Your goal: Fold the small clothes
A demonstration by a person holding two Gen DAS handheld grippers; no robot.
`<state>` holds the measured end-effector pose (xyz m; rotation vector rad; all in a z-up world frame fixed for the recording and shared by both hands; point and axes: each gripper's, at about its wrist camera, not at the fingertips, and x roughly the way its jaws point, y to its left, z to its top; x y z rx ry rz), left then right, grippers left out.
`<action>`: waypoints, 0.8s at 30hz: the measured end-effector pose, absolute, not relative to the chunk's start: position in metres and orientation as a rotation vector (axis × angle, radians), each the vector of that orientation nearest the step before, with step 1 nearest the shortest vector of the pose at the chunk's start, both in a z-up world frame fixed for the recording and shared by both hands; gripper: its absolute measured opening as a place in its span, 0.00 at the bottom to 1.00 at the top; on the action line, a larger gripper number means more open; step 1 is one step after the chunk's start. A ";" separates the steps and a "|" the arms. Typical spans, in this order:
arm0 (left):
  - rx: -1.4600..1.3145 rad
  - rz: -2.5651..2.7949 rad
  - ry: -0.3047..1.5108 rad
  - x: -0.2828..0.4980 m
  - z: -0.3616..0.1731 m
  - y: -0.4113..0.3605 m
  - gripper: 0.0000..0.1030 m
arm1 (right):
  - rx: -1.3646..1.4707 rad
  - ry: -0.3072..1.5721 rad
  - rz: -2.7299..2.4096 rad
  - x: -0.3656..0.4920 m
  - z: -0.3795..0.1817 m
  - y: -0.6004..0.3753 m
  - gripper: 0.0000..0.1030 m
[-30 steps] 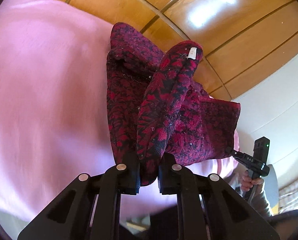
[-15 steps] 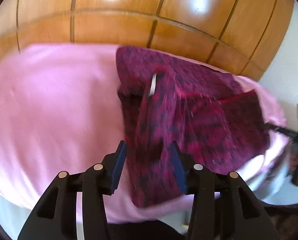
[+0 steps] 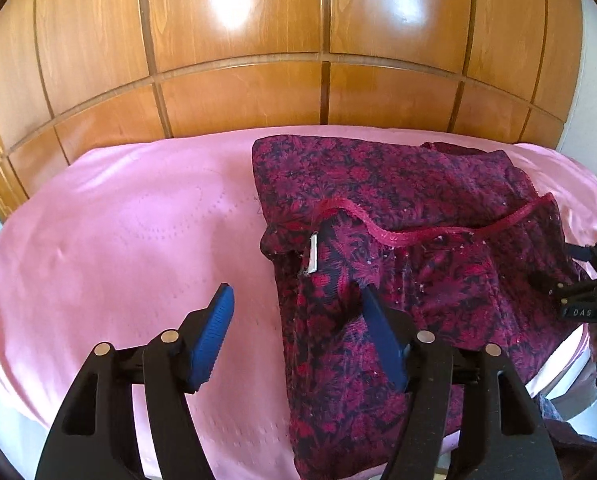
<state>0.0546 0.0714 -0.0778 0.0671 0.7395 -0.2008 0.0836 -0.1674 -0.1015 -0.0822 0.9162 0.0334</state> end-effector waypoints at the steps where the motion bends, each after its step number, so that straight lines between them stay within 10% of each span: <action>1: 0.064 -0.201 0.744 0.056 -0.079 0.072 0.63 | -0.064 0.910 0.043 0.083 -0.105 -0.170 0.98; 24: 0.027 -0.213 0.783 0.061 -0.083 0.074 0.63 | -0.035 0.900 0.062 0.077 -0.113 -0.182 0.98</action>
